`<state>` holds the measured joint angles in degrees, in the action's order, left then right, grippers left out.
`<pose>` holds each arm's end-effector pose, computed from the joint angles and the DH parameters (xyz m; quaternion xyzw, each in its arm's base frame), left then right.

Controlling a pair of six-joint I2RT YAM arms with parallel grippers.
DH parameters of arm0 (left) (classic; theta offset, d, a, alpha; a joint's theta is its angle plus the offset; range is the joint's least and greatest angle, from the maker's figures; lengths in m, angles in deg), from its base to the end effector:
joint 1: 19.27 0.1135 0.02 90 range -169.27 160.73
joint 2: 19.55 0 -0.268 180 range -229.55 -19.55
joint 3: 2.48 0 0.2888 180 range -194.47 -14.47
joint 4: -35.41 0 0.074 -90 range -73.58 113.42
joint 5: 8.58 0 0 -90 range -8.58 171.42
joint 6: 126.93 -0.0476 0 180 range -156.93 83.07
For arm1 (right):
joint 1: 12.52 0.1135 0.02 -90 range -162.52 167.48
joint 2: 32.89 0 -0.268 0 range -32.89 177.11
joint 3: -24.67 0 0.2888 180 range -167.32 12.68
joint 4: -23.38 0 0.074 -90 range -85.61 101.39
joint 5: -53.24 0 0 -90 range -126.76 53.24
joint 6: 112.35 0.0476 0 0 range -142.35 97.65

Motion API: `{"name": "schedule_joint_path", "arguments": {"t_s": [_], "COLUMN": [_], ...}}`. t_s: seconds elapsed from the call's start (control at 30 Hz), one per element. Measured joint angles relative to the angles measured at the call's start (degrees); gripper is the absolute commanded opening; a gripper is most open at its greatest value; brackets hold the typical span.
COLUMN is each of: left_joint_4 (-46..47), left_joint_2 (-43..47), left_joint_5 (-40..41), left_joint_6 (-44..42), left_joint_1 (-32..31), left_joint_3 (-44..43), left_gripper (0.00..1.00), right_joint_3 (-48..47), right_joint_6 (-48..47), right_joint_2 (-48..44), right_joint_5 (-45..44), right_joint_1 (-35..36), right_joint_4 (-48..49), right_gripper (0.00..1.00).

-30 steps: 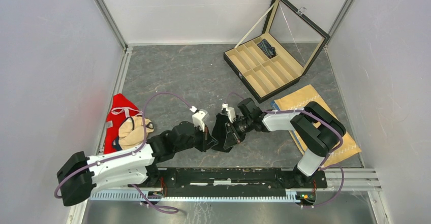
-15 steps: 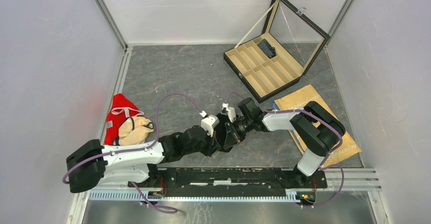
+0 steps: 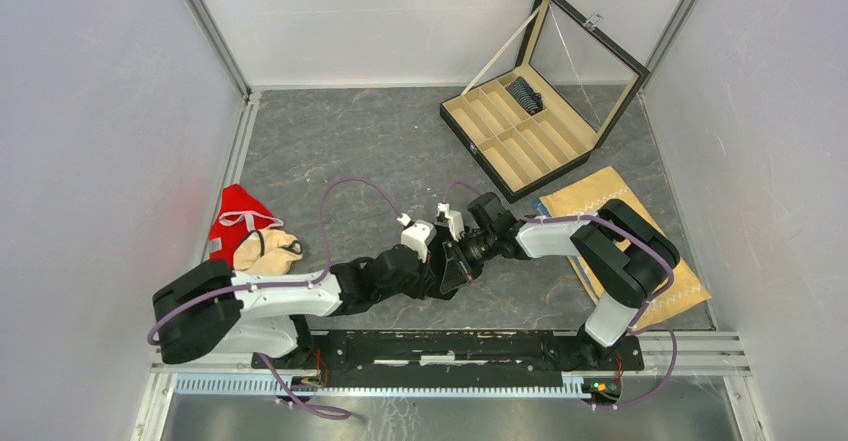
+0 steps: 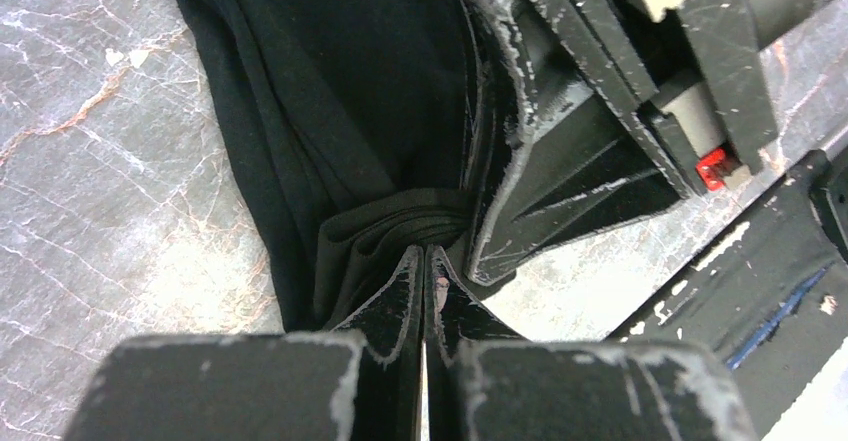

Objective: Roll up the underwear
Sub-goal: Roll the underwear to the center of the board.

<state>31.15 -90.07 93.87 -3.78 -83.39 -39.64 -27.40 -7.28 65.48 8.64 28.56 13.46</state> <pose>0.1259 -0.2360 0.1338 0.1920 0.8724 -0.2650 0.3630 0.2176 0.2347 0.0806 -0.3079 0.8349 0.4520 0.0627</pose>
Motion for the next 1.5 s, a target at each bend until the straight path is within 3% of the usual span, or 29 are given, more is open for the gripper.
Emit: {"name": "schedule_joint_path", "arguments": {"t_s": [0.43, 0.87, 1.17, 1.5], "left_joint_4": [4.6, 10.8, 11.9, 12.6], "left_joint_2": [-5.0, -6.1, -6.9, -7.4], "left_joint_5": [3.8, 4.6, 4.6, 4.5], "left_joint_6": [0.1, 0.9, 0.9, 0.9], "left_joint_1": [-0.1, -0.1, -0.1, -0.1], "left_joint_3": [0.0, 2.5, 2.5, 2.5], "left_gripper": [0.02, 0.02, 0.02, 0.02], "right_joint_3": [0.2, 5.2, 6.7, 8.4], "right_joint_6": [-0.4, -0.4, 3.6, 9.0], "right_joint_2": [-2.1, -15.2, -25.3, -19.2], "right_joint_5": [-2.3, -18.7, -23.2, -23.8], "right_joint_1": [-0.1, -0.7, -0.2, 5.7], "right_joint_4": [-0.8, -4.2, -0.2, 6.2], "right_gripper": [0.37, 0.44, 0.14, 0.02]}}
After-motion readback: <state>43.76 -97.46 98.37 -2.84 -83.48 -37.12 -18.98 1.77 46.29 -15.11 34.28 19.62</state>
